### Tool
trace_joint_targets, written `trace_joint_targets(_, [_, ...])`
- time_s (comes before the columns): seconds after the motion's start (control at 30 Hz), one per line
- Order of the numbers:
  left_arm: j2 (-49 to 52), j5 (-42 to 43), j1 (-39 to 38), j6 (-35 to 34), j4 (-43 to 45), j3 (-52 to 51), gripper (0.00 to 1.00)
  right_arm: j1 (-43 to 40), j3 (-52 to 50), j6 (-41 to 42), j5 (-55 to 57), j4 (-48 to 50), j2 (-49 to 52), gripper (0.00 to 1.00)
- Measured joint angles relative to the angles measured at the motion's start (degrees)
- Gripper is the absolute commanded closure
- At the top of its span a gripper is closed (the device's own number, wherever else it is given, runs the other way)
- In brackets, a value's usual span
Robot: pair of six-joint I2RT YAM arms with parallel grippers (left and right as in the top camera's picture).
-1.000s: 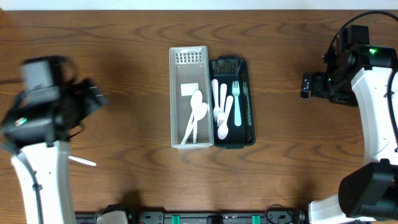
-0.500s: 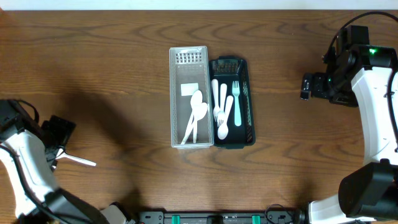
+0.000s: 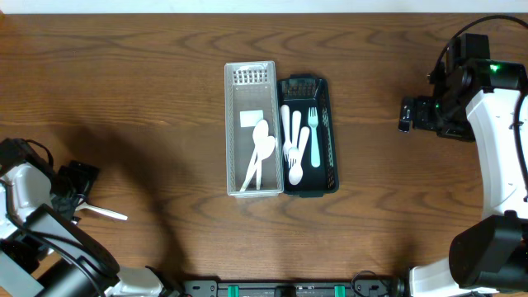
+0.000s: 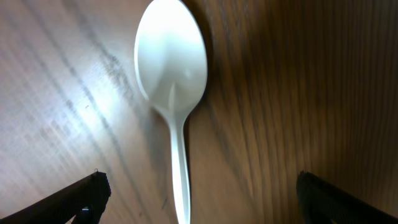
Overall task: Pack container
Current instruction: 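Move left gripper to the last white spoon and grasp it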
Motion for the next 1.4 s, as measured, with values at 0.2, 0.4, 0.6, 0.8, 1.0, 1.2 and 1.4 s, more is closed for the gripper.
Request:
trace_joint_targets(0.2, [0.8, 0.0, 0.0, 0.0, 6.8, -3.8, 0.02, 0.0, 0.0, 0.0, 0.0, 0.0, 0.0, 0.01])
trace_joint_targets(0.4, [0.7, -0.1, 0.0, 0.0, 11.0, -9.1, 0.02, 0.0, 0.0, 0.0, 0.0, 0.0, 0.0, 0.01])
trace_joint_targets(0.6, [0.5, -0.3, 0.0, 0.0, 11.7, -9.3, 0.03, 0.0, 0.0, 0.0, 0.0, 0.0, 0.0, 0.01])
trace_joint_targets(0.8, [0.5, -0.4, 0.0, 0.1, 12.1, -9.5, 0.38, 0.0, 0.0, 0.0, 0.0, 0.0, 0.0, 0.01])
trace_joint_targets(1.0, [0.5, -0.1, 0.0, 0.1, 12.0, -9.7, 0.73, 0.0, 0.0, 0.0, 0.0, 0.0, 0.0, 0.01])
trace_joint_targets(1.2, [0.6, 0.1, 0.0, 0.1, 11.9, -9.8, 0.94, 0.0, 0.0, 0.0, 0.0, 0.0, 0.0, 0.01])
trace_joint_targets(1.4, [0.6, 0.3, 0.0, 0.1, 11.9, -9.8, 0.95, 0.0, 0.0, 0.0, 0.0, 0.0, 0.0, 0.01])
